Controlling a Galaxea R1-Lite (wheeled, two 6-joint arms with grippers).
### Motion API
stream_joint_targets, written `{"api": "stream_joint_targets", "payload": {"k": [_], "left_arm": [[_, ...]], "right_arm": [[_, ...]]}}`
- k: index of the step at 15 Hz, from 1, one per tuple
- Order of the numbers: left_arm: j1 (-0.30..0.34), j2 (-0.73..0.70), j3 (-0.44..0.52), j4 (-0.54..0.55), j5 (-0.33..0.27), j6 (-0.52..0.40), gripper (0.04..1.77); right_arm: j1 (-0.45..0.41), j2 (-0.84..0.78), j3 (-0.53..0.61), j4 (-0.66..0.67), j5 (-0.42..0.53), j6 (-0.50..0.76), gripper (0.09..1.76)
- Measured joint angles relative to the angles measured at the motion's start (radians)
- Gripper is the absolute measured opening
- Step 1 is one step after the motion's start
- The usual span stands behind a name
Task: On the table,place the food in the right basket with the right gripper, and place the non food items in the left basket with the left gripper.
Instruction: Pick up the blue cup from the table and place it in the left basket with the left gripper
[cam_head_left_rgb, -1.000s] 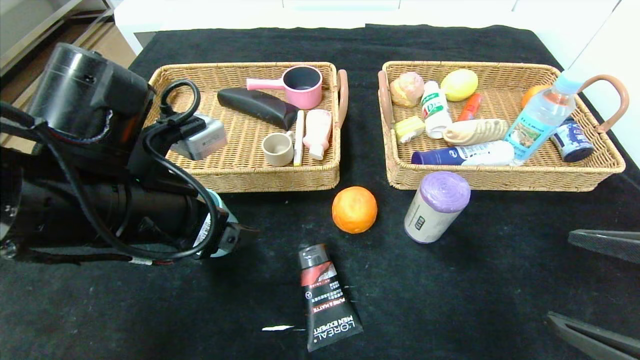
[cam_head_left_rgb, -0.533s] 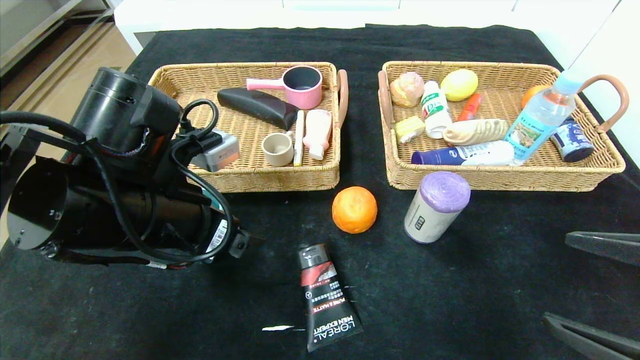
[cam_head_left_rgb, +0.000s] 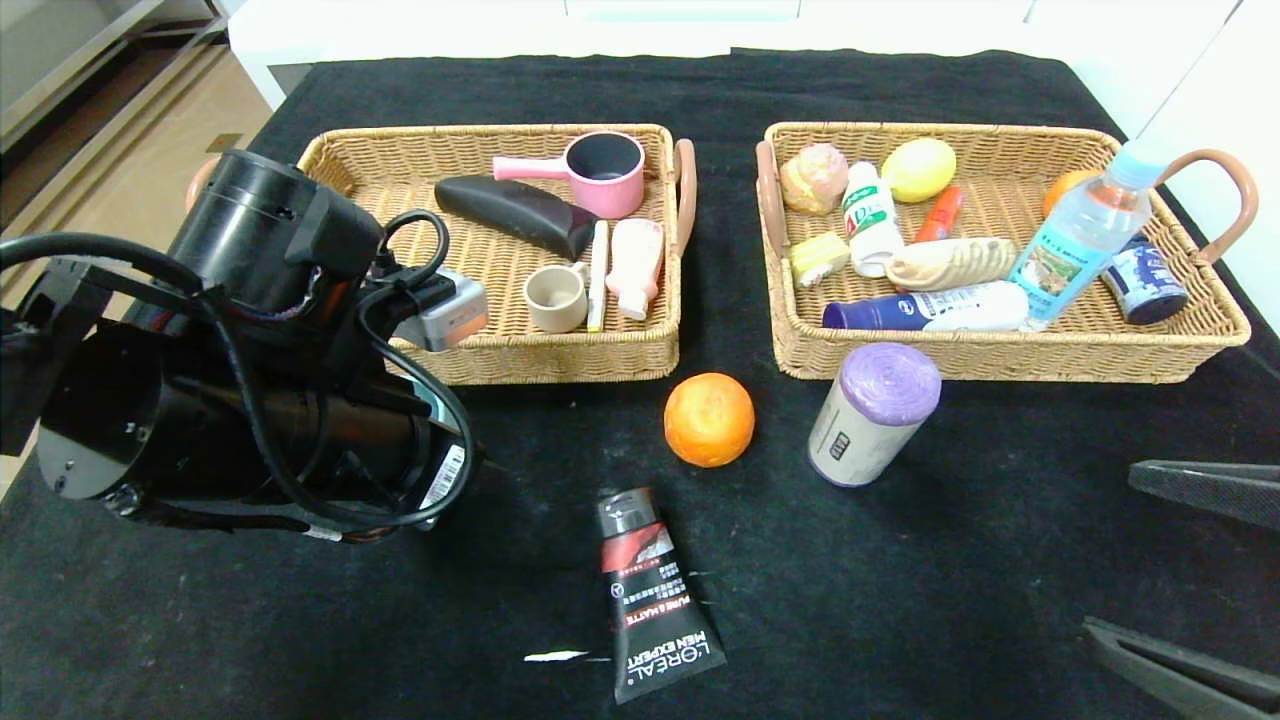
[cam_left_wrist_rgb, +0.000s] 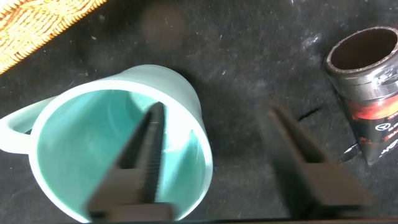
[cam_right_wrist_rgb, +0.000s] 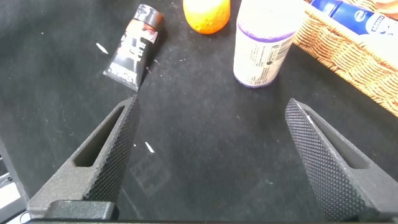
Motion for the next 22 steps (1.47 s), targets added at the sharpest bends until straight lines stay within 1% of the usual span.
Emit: {"api": "stream_joint_targets", "payload": {"k": [2,3,4,16,17,19,22], "left_arm": [[0.000,0.007,-0.002,0.003,0.001,0.003,0.76],[0.000,0.009,-0.003,0.003,0.002,0.003,0.37],[0.000,0.009,-0.003,0.000,0.002,0.005,0.20],[-0.001,0.016,-0.008,0.011,0.003,0.001,0.20],[-0.001,0.013,-0.011,0.021,0.004,0.002,0.20],[-0.002,-0.008,-0.022,0.074,0.003,0.000,0.19],[-0.006,-0.063,-0.046,0.113,0.007,-0.002,0.19]], "right_arm": [[0.006,0.000,0.005,0.001,0.001,-0.001,1.70],[0.008,0.000,0.006,0.001,0.000,0.000,1.70],[0.011,-0.001,0.007,0.001,0.000,0.001,1.70],[0.013,0.006,0.018,0.001,0.000,-0.013,1.70],[0.013,0.007,0.019,0.002,0.000,-0.014,1.70],[0.014,0.007,0.020,0.002,0.000,-0.014,1.70],[0.014,0.009,0.020,0.001,0.000,-0.013,1.70]]}}
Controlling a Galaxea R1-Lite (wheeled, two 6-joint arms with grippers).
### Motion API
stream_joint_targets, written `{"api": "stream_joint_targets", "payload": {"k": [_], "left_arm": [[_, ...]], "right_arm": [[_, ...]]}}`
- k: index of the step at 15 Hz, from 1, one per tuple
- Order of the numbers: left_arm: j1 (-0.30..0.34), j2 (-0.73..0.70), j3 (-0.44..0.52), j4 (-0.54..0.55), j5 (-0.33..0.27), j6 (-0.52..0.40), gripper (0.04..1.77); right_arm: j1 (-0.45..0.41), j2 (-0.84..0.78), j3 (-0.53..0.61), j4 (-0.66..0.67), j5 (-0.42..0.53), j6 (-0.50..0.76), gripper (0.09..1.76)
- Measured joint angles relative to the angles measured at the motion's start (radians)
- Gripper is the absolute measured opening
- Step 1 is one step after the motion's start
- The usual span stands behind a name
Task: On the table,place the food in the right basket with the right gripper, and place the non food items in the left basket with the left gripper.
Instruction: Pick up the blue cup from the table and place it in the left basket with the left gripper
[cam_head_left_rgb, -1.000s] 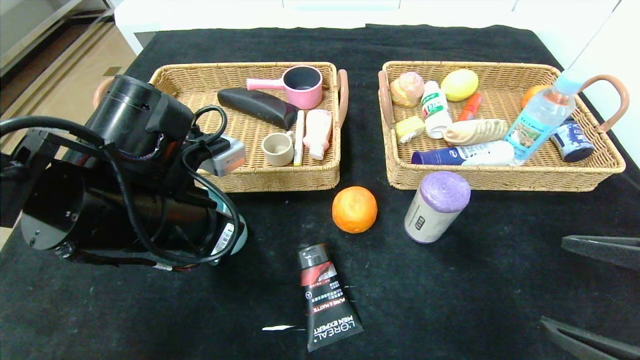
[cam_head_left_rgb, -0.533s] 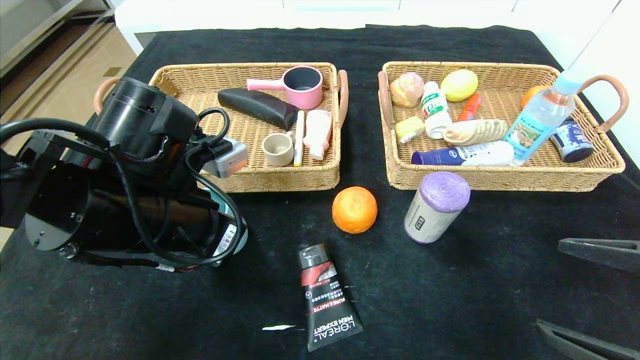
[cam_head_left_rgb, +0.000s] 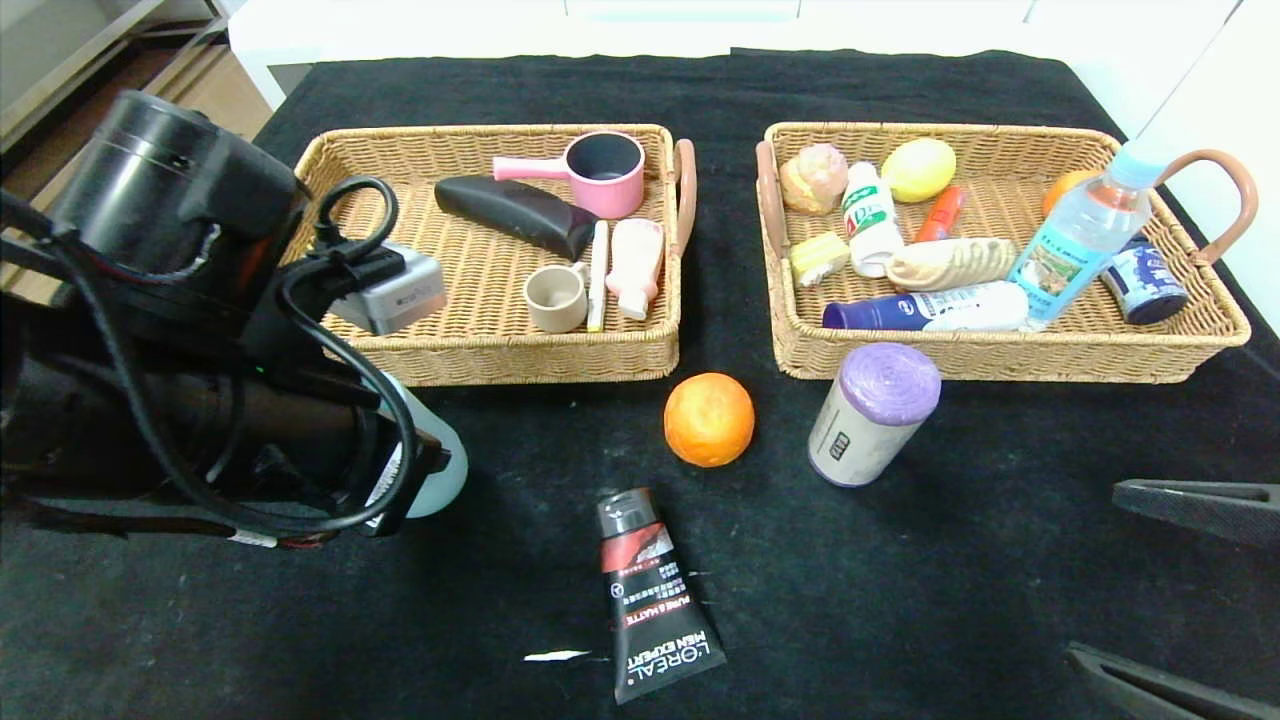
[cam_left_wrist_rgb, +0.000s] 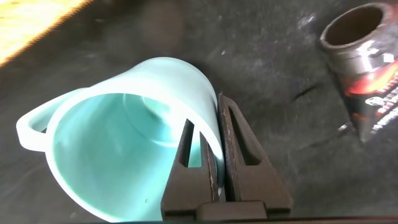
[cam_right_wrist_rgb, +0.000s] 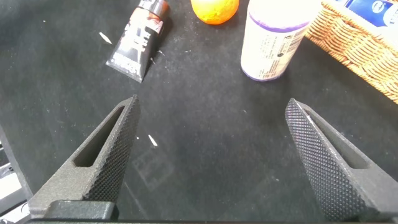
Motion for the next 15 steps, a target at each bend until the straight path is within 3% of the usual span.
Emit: {"api": "stream_joint_targets", "payload": {"k": [8,15], "left_arm": [[0.049,-0.107,-0.093,0.020,0.016,-0.002,0.19],[0.166,-0.006,-0.301,-0.010,0.002,0.003,0.19]], "right_arm": [[0.000,0.000,0.000,0.000,0.000,0.000,1.71],[0.001,0.000,0.000,0.000,0.000,0.000,1.71]]}}
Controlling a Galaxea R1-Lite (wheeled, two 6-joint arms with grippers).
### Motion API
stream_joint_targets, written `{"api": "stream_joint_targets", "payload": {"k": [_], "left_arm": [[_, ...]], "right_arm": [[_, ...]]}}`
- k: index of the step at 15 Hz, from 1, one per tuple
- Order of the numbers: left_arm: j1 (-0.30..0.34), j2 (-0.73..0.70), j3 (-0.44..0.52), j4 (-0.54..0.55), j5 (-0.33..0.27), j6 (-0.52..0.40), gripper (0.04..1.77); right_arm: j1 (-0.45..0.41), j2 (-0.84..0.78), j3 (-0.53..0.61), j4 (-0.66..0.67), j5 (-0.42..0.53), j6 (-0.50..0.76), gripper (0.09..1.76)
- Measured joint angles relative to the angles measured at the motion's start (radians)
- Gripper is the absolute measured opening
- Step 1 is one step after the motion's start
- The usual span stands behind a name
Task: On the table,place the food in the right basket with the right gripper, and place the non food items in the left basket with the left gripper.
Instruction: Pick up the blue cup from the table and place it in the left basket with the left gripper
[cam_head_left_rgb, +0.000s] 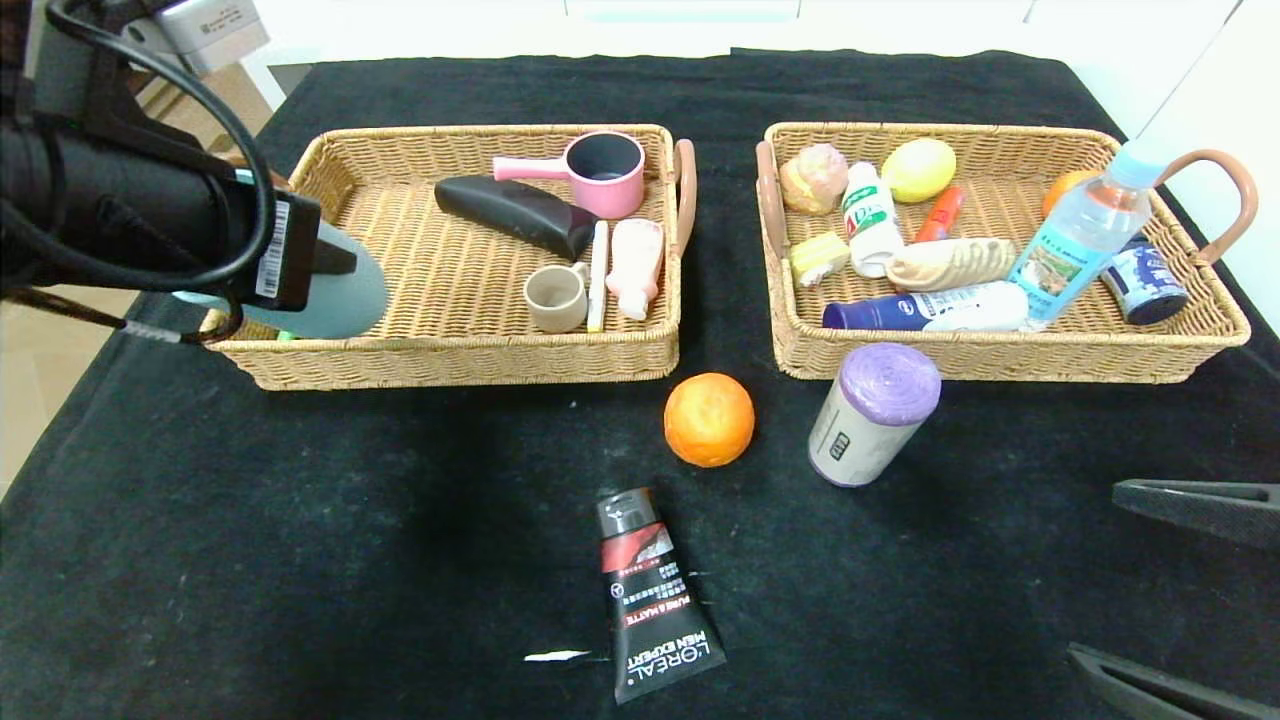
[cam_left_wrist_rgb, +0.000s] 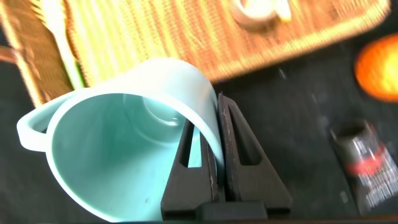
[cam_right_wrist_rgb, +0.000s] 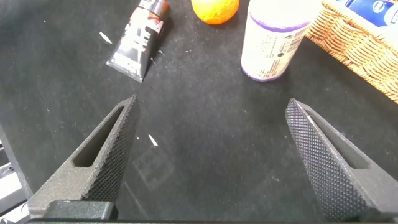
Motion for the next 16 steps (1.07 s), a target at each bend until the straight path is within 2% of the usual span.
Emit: {"api": "stream_joint_targets", "payload": {"k": [2,6,9,16], "left_arm": [[0.029,0.051,-0.039,-0.047,-0.003,0.001,0.19],[0.083,0.144,-0.090,-0.159,-0.044,-0.004,0.19],[0.118,0.190,-0.095,-0.281,-0.069,-0.010,0.19],[0.154,0.259,-0.065,-0.427,-0.090,-0.016,0.19]], "right_arm": [[-0.001,0.000,0.000,0.000,0.000,-0.001,1.71],[-0.001,0.000,0.000,0.000,0.000,-0.001,1.71],[-0.001,0.000,0.000,0.000,0.000,0.000,1.71],[-0.001,0.000,0.000,0.000,0.000,0.000,1.71]]}}
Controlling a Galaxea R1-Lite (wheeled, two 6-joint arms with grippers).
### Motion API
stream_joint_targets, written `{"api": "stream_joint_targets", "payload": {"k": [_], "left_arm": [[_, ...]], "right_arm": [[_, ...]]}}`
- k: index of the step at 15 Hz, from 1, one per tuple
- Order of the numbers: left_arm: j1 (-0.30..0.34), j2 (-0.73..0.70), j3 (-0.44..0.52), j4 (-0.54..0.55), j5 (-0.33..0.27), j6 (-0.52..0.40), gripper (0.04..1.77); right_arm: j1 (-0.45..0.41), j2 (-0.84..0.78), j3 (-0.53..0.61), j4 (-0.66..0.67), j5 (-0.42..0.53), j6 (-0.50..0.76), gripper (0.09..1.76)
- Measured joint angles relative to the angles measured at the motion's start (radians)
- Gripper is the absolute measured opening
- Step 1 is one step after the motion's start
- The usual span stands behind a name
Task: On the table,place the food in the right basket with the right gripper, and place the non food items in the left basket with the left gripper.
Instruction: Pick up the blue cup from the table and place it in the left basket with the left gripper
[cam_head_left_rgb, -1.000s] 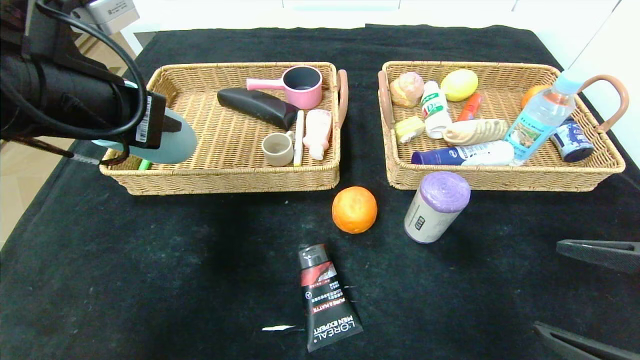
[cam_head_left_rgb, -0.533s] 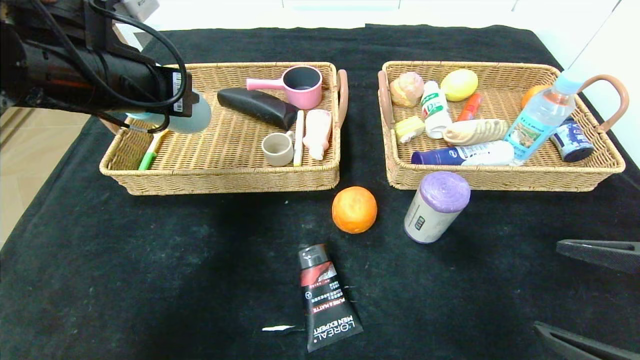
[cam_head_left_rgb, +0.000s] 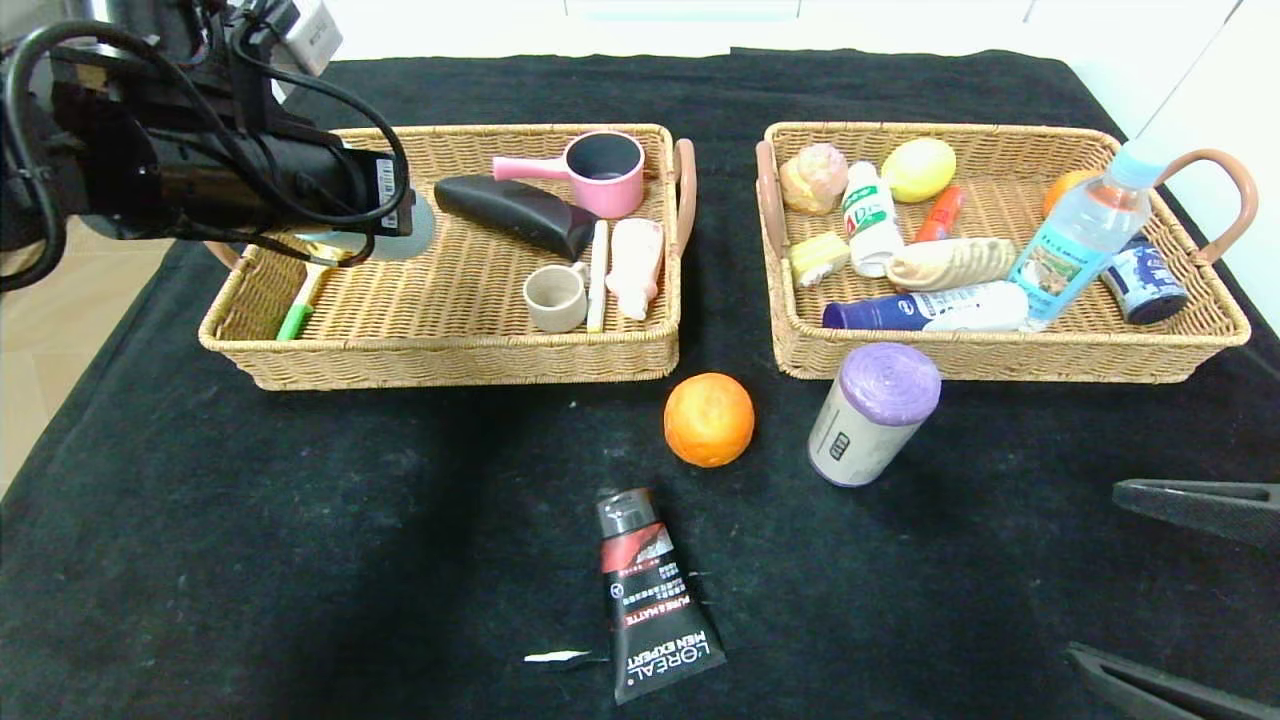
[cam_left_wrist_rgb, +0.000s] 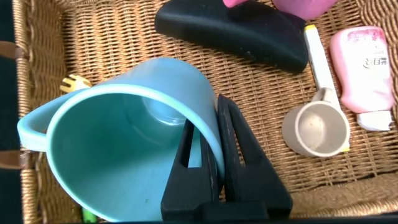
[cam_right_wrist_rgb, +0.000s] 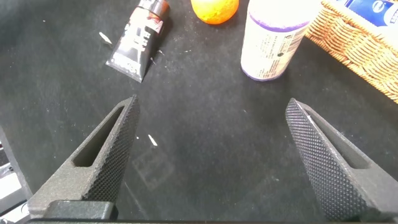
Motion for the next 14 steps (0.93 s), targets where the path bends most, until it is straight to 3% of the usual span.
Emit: {"api": "stream_joint_targets", "payload": {"k": [2,5,7,11,14], "left_arm": [[0.001,0.010,0.016,-0.021,0.003,0.000,0.19],[-0.003,0.013,0.021,-0.022,0.005,-0.001,0.68],[-0.006,0.013,0.022,-0.021,0.007,-0.001,0.91],[-0.009,-0.001,0.034,-0.011,0.010,-0.001,1.24],[-0.020,-0.040,0.057,0.009,0.005,0.000,1.39]], "right_arm": [[0.000,-0.001,0.000,0.000,0.000,0.000,1.71],[0.000,0.000,0.000,0.000,0.000,-0.001,1.71],[0.000,0.000,0.000,0.000,0.000,0.000,1.71],[0.001,0.000,0.006,0.000,0.000,-0.006,1.71],[0.002,0.000,0.006,0.000,0.000,-0.006,1.71]]}}
